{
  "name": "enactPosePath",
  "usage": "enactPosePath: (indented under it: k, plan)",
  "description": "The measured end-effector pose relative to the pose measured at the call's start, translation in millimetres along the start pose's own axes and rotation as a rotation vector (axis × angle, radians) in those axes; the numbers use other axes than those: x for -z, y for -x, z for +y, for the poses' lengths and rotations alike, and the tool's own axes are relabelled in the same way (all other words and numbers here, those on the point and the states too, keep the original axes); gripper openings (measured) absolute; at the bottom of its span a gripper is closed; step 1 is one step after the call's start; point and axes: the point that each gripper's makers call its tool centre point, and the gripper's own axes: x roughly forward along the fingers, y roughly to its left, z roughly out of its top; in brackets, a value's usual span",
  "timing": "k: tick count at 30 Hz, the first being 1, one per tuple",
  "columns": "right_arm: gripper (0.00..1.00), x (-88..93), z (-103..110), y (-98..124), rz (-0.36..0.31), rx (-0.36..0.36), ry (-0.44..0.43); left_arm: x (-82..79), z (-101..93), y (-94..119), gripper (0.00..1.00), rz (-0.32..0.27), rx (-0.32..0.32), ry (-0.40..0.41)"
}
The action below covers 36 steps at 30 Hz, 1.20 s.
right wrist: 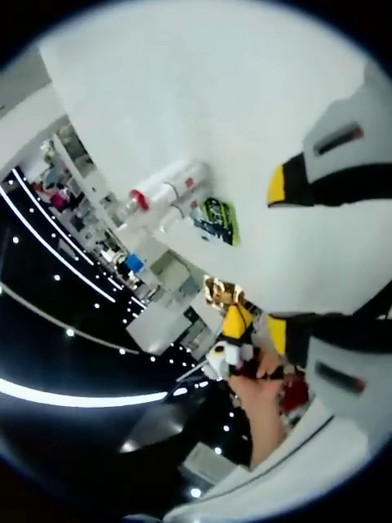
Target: Arrange the skincare products in the storage area until every visible bottle or jar stands upright without overlapping.
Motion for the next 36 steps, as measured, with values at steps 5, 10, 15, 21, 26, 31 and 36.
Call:
enactPosePath:
  k: [5, 10, 15, 21, 26, 31, 36]
  plan:
    - [0.52, -1.2, -7.8, 6.5, 0.004, 0.025, 0.022, -17.9, 14.6, -0.1, 0.0, -0.014, -0.024, 0.024]
    - [0.53, -3.8, -18.1, 13.9, 0.004, 0.057, 0.025, -31.2, 32.2, -1.4, 0.0, -0.021, -0.07, 0.048]
    - [0.53, -7.6, -26.2, 18.5, -0.004, 0.083, 0.026, -37.4, 37.8, -4.6, 0.0, -0.031, -0.107, 0.07]
    - [0.53, -8.1, -35.6, 19.1, -0.001, 0.107, 0.022, -54.4, 63.8, -1.6, 0.0, -0.031, -0.175, 0.091]
    - [0.53, -10.0, -40.0, 16.3, -0.005, 0.106, -0.016, -63.4, 74.1, -0.5, 0.0, -0.022, -0.2, 0.093]
    - [0.53, -11.9, -46.3, 7.9, 0.007, 0.11, -0.033, -77.0, 89.5, 0.5, 0.0, -0.023, -0.227, 0.103]
    - [0.53, -13.6, -48.0, 6.2, 0.003, 0.114, -0.041, -84.9, 102.8, -2.1, 0.0, -0.019, -0.259, 0.107]
